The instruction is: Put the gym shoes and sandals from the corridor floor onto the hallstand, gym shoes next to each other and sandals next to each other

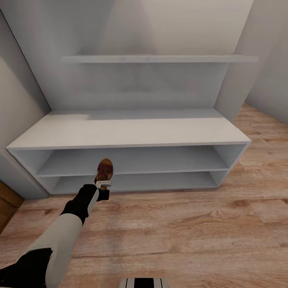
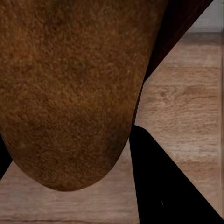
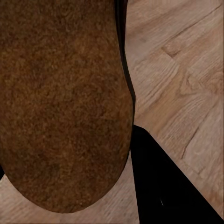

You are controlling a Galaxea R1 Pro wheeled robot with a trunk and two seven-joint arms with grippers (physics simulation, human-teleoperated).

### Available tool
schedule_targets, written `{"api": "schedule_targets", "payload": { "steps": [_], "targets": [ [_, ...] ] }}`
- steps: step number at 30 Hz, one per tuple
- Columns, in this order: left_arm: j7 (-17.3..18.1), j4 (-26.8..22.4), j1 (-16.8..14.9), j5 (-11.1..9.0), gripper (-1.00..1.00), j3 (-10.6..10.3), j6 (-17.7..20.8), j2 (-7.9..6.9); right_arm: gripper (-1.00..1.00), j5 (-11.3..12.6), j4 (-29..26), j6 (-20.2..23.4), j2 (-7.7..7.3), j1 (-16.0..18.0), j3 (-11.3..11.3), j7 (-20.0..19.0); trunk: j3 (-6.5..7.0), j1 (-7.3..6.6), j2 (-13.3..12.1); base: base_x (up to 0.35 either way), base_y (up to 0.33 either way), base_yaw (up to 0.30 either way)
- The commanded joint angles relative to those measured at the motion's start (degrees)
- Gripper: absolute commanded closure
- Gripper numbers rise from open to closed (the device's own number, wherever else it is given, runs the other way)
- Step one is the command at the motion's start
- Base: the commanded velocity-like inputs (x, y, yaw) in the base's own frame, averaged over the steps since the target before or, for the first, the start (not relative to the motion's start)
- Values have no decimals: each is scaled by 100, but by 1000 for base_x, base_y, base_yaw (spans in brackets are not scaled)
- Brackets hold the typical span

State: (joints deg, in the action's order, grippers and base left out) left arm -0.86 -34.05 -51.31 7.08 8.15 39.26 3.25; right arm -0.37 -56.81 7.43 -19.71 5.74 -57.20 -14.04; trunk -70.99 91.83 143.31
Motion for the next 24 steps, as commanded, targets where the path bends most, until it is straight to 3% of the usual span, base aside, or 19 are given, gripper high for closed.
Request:
{"api": "schedule_targets", "payload": {
  "steps": [1,13,24],
  "targets": [
    [41,-15,-3,76,100,38,29,7,100,19,-6,42,2,6,-19,-38,-5,2,2,292,-163,0],
    [32,-2,-10,75,100,38,29,8,100,12,0,41,2,6,-19,-31,-5,2,2,302,-157,0],
    [0,-22,-11,75,100,38,29,9,100,10,3,39,2,6,-19,-33,-5,2,2,142,3,0]
  ]
}}
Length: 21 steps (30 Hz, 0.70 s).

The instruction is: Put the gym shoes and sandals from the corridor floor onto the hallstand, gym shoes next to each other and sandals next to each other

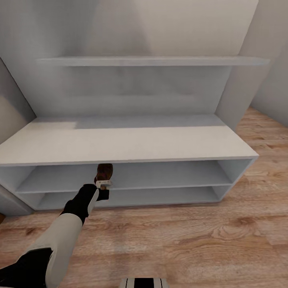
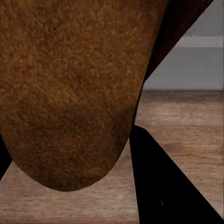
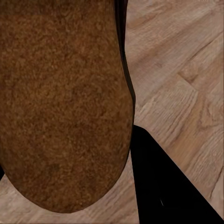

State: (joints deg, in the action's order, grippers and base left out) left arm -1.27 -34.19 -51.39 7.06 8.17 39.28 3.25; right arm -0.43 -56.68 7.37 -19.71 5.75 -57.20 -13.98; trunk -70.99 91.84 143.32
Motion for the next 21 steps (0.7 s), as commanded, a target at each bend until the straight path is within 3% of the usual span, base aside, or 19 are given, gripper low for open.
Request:
{"api": "schedule_targets", "payload": {
  "steps": [1,21],
  "targets": [
    [39,-8,-2,77,100,36,27,9,100,17,-9,46,2,5,-19,-37,-5,2,2,270,88,0],
    [30,-18,-2,77,100,36,18,11,100,17,-9,46,2,5,-27,-34,-5,2,2,138,34,0]
  ]
}}
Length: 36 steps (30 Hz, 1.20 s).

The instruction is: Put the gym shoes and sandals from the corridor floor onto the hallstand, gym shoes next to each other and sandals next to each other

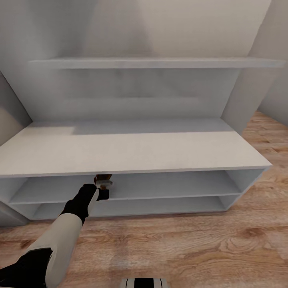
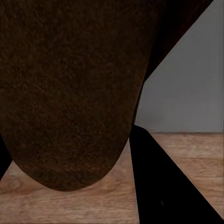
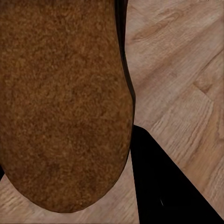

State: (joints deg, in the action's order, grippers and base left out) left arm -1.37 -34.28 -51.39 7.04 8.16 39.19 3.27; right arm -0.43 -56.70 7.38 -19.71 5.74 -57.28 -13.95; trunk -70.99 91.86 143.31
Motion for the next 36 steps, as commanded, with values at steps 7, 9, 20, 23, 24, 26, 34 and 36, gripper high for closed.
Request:
{"api": "schedule_targets", "payload": {
  "steps": [7,9,20,23,24,26,34,36],
  "targets": [
    [33,-8,-3,78,100,36,28,9,100,17,-8,44,2,6,-20,-38,-4,0,2,135,1,0],
    [32,-8,-3,78,100,36,28,10,100,17,-8,44,2,6,-20,-38,-4,0,2,31,0,0],
    [31,-8,-3,78,100,36,28,7,100,17,-8,44,2,6,-20,-38,-4,0,2,58,0,0],
    [31,-5,-3,78,100,36,28,9,100,17,-6,44,2,6,-20,-38,-4,0,2,33,0,0],
    [35,-3,-3,78,100,36,24,9,100,17,-7,44,2,6,-20,-38,-4,0,2,14,0,0],
    [55,-1,-3,78,100,36,22,8,100,17,-4,44,2,6,-20,-38,-4,0,2,8,0,0],
    [24,49,-14,111,-100,29,33,7,100,17,-5,44,2,6,-20,-39,-4,0,2,2,0,0],
    [30,36,-18,112,-100,26,35,4,100,17,-5,44,2,6,-20,-38,-4,0,2,0,0,0]
  ]
}}
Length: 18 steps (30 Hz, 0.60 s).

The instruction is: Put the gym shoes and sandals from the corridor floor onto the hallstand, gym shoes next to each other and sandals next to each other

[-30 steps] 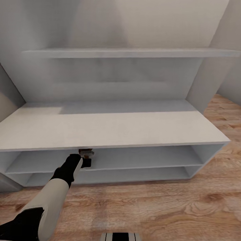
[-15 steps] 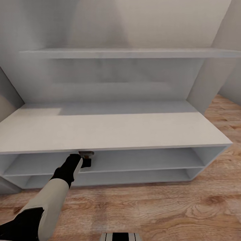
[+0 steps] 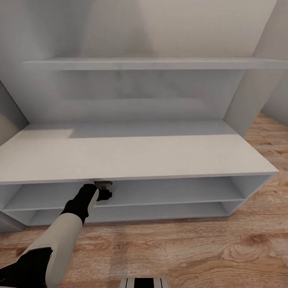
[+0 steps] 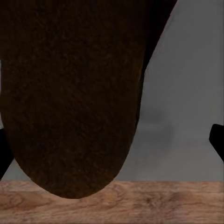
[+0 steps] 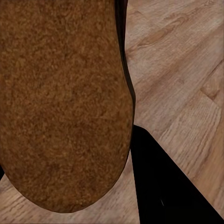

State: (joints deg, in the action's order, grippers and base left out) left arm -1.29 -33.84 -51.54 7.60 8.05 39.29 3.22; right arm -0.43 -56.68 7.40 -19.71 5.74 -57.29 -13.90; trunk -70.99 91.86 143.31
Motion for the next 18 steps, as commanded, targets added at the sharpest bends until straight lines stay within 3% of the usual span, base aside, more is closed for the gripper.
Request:
{"api": "schedule_targets", "payload": {
  "steps": [1,13,18],
  "targets": [
    [24,-14,-3,57,-100,36,24,8,100,17,-8,42,2,6,-19,-43,-5,-1,2,0,0,0],
    [23,-50,3,66,-100,29,18,-1,100,17,-10,42,2,6,-19,-43,-5,-1,2,-6,0,0],
    [23,-52,9,66,-100,23,17,-1,100,17,-7,42,2,6,-19,-44,-5,-1,2,-230,0,0]
  ]
}}
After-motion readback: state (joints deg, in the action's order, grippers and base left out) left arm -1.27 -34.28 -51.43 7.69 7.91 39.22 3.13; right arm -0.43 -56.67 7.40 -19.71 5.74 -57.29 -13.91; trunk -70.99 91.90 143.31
